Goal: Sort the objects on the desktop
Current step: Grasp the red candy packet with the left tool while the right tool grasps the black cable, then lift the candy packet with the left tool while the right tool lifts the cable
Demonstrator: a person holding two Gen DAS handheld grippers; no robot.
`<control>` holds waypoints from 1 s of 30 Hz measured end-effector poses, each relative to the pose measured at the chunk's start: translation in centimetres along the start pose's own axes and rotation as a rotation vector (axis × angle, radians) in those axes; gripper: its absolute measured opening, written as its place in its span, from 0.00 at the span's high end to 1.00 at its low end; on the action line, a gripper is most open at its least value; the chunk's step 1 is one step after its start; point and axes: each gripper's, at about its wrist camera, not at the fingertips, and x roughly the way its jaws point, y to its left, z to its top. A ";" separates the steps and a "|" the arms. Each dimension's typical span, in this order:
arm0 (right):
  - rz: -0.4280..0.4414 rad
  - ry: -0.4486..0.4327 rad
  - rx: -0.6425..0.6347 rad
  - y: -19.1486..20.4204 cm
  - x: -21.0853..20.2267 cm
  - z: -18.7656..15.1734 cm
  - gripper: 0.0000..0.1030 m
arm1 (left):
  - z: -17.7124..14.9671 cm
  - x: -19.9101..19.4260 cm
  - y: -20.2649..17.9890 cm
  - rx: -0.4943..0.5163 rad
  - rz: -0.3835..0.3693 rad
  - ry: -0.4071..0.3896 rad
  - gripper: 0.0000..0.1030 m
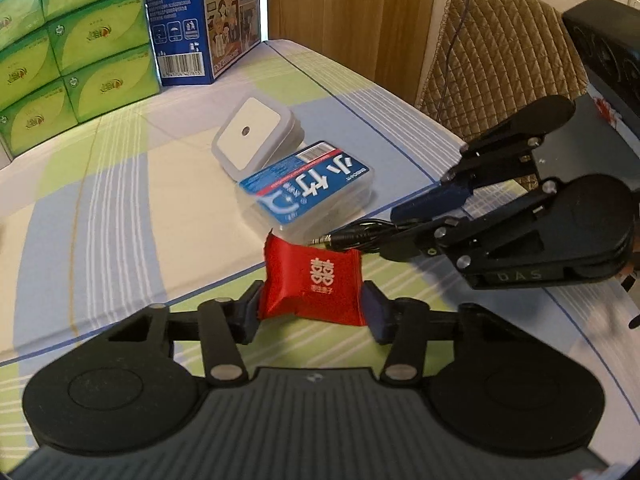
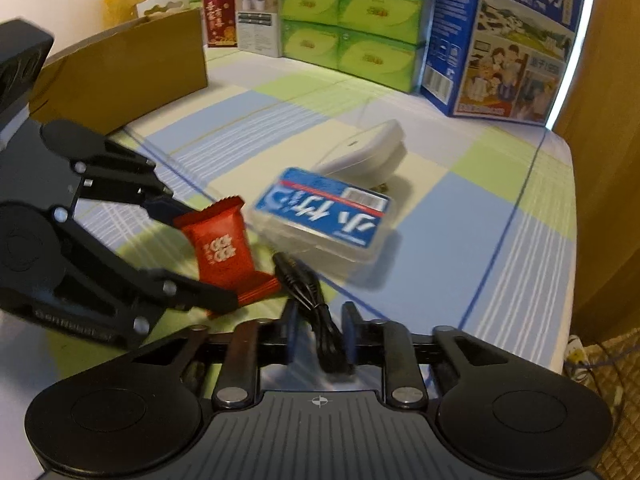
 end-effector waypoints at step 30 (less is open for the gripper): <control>-0.210 -0.031 0.613 4.9 -3.7 -2.3 0.91 | -2.3 -1.7 1.6 0.102 0.000 -0.031 0.20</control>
